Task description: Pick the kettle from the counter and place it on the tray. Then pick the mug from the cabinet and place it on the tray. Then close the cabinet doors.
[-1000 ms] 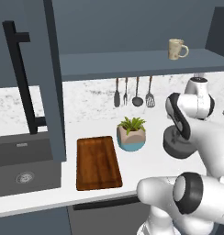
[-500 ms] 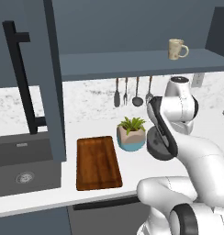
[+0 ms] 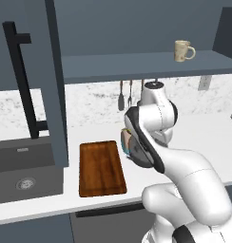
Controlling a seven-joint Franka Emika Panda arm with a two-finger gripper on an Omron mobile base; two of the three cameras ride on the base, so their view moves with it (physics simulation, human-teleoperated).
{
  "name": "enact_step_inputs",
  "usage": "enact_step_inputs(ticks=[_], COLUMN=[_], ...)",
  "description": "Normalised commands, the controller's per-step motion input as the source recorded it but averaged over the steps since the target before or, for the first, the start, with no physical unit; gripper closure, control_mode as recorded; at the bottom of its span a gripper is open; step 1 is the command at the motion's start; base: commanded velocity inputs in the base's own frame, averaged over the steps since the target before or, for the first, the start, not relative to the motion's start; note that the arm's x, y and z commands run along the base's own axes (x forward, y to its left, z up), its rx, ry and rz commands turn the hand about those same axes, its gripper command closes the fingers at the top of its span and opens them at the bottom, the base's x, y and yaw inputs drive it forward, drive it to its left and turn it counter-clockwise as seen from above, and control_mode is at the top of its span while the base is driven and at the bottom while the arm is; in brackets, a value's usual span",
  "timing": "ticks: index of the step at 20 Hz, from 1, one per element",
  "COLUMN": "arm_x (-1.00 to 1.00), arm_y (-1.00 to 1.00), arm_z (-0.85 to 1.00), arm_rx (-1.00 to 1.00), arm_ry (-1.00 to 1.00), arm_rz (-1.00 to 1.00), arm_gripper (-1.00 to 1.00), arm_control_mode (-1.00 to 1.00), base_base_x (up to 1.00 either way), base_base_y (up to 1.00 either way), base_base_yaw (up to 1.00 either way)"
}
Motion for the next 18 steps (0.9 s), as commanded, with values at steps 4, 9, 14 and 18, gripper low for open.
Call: enact_step_inputs(ticks=[4,9,14,18], arm_x=[0.28,0.25,0.44,0.45], arm_y=[0.87,0.81,0.52,0.39], arm_z=[0.03,0.00,0.00,-0.04], arm_rx=[0.00,0.00,0.01,0.00], arm_ry=[0.00,0.00,0.00,0.00], arm_rz=[-0.09,-0.10,-0.12,-0.07], arm_gripper=[1.00,1.00,1.00,1.00], arm_control_mode=[-1.00,-1.00,-1.00,-1.00], base_base_x=[0.00,0.00,0.00,0.00], base_base_y=[0.00,0.00,0.00,0.00], base_base_yaw=[0.00,0.00,0.00,0.00])
